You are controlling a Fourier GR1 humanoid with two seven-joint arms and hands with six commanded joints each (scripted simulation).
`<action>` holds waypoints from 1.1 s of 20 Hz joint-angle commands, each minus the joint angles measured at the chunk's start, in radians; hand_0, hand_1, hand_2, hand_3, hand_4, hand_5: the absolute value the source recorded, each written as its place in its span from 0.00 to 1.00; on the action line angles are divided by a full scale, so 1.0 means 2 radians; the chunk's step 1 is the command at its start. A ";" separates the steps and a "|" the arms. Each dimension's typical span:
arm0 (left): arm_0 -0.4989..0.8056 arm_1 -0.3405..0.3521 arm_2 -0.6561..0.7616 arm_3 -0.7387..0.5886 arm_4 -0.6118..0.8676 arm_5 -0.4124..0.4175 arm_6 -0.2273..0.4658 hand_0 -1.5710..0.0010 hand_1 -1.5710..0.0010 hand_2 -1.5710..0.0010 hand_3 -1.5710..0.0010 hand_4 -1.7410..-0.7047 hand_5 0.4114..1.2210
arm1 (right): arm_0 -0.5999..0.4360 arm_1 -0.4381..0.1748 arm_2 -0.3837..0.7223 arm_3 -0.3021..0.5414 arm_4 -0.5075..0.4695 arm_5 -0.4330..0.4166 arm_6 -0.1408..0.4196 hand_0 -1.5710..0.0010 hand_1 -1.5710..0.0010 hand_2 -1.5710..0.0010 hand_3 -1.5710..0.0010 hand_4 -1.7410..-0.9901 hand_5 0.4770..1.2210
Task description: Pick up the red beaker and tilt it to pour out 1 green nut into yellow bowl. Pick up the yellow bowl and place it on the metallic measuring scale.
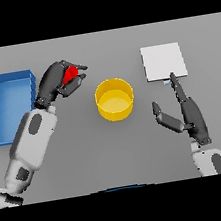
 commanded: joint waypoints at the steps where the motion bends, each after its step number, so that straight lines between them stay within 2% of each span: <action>1: -0.011 0.008 -0.015 0.003 -0.016 -0.005 0.005 0.00 0.00 0.00 0.00 0.01 0.87 | 0.004 0.002 0.006 -0.001 0.005 0.002 -0.004 1.00 1.00 1.00 1.00 0.65 0.32; 3: -0.033 0.025 -0.054 0.012 -0.061 -0.009 0.010 0.00 0.00 0.00 0.00 0.00 0.88 | 0.004 -0.003 0.002 -0.011 -0.002 0.005 -0.004 1.00 1.00 1.00 1.00 0.64 0.33; 6: -0.070 0.041 -0.116 0.033 -0.128 -0.015 0.015 0.00 0.00 0.00 0.00 0.00 0.91 | 0.000 0.004 0.004 -0.003 -0.005 0.007 -0.002 1.00 1.00 1.00 1.00 0.63 0.33; 10: -0.124 0.054 -0.179 0.069 -0.186 -0.047 0.007 0.00 0.00 0.00 0.00 0.00 0.96 | 0.006 0.004 0.002 -0.001 -0.009 0.008 -0.014 1.00 1.00 1.00 1.00 0.63 0.32; 11: -0.136 0.057 -0.193 0.075 -0.196 -0.060 0.001 0.00 0.00 0.00 0.00 0.05 0.97 | 0.007 0.003 0.004 -0.002 -0.007 0.008 -0.020 1.00 1.00 1.00 1.00 0.64 0.32; 13: -0.168 0.058 -0.223 0.093 -0.220 -0.082 -0.003 0.00 0.00 0.00 0.00 0.12 0.98 | 0.000 0.009 0.003 0.008 -0.005 0.003 -0.013 1.00 1.00 1.00 1.00 0.64 0.30; 15: -0.192 0.062 -0.255 0.108 -0.239 -0.112 -0.009 0.00 0.00 0.00 0.00 0.08 0.99 | -0.001 0.011 0.000 0.008 -0.002 -0.006 -0.015 1.00 1.00 1.00 1.00 0.66 0.27; 18: -0.223 0.046 -0.289 0.132 -0.256 -0.128 -0.020 0.00 0.00 0.00 0.00 0.05 0.99 | -0.003 0.014 -0.003 0.011 -0.008 -0.006 -0.011 1.00 1.00 1.00 1.00 0.69 0.24; 20: -0.242 0.045 -0.313 0.146 -0.269 -0.144 -0.031 0.00 0.00 0.00 0.00 0.03 1.00 | 0.002 0.013 -0.002 0.008 -0.007 -0.006 -0.023 1.00 1.00 1.00 1.00 0.72 0.23; 22: -0.258 0.047 -0.341 0.141 -0.284 -0.163 -0.031 0.00 0.00 0.00 0.00 0.02 1.00 | -0.004 0.013 -0.002 0.015 0.005 -0.014 -0.014 1.00 1.00 1.00 1.00 0.73 0.23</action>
